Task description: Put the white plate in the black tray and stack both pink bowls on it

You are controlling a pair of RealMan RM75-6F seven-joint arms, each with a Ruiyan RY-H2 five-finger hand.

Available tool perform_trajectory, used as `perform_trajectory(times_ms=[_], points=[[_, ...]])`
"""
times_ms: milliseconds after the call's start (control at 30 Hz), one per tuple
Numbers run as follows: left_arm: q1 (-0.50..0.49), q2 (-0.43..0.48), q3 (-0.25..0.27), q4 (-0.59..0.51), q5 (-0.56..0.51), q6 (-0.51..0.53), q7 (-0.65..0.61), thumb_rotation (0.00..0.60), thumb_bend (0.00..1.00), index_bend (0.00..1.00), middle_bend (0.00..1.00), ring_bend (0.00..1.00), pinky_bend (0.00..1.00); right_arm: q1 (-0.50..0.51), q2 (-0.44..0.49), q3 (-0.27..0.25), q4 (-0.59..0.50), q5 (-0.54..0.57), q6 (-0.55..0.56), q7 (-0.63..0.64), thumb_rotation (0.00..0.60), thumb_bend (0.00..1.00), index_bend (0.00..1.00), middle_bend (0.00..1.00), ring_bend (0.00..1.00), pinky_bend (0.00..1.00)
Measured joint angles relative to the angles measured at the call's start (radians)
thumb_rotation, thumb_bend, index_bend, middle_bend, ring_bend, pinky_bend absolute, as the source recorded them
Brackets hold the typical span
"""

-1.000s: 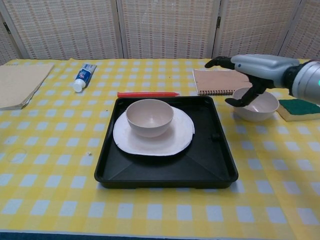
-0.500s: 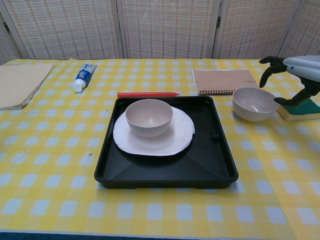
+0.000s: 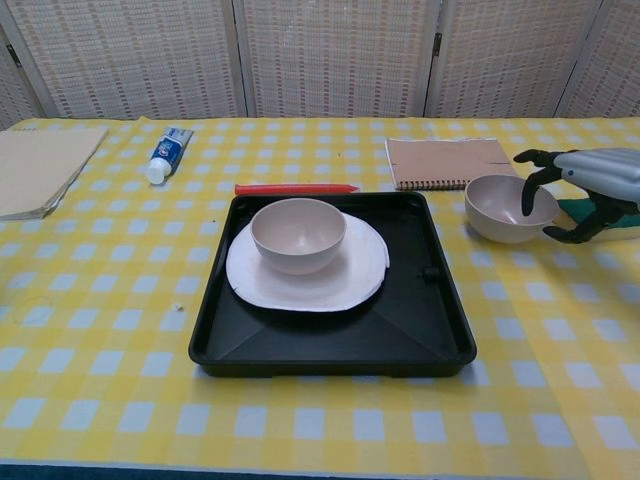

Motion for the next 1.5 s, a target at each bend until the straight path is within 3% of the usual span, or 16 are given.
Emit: perform_trajectory(times_ms=[367,600,933,1233,1500], points=[[-0.001,0.005,-0.001,0.0,-0.005,-0.003,-0.009,0.6,0.29,0.0,0.07,0.0,0.0,0.005,-0.049,0.011,0.05,-0.03,0.005,0.005,0.6,0.45,0.61,0.0,0.0,0.0],[0.0,0.006,0.001,-0.002,-0.002,0.0,-0.011,0.6,0.29,0.0,0.07,0.0,0.0,-0.005,-0.038,0.014,0.021,-0.06,0.05,-0.003,0.6,0.45,0.65,0.0,0.0,0.0],[-0.001,0.006,0.0,-0.003,-0.002,0.001,-0.012,0.6,0.29,0.0,0.07,0.0,0.0,-0.01,0.03,0.023,-0.171,-0.125,0.121,-0.037,0.6,0.45,0.65,0.0,0.0,0.0],[0.006,0.013,0.002,-0.009,0.009,0.015,-0.022,0.6,0.29,0.0,0.07,0.0,0.0,0.044,0.051,0.048,-0.395,-0.154,0.105,-0.15,0.6,0.45,0.65,0.0,0.0,0.0],[0.012,0.022,0.005,-0.014,0.018,0.026,-0.032,0.6,0.29,0.0,0.07,0.0,0.0,0.099,-0.009,0.074,-0.435,-0.121,0.06,-0.243,0.6,0.45,0.65,0.0,0.0,0.0]])
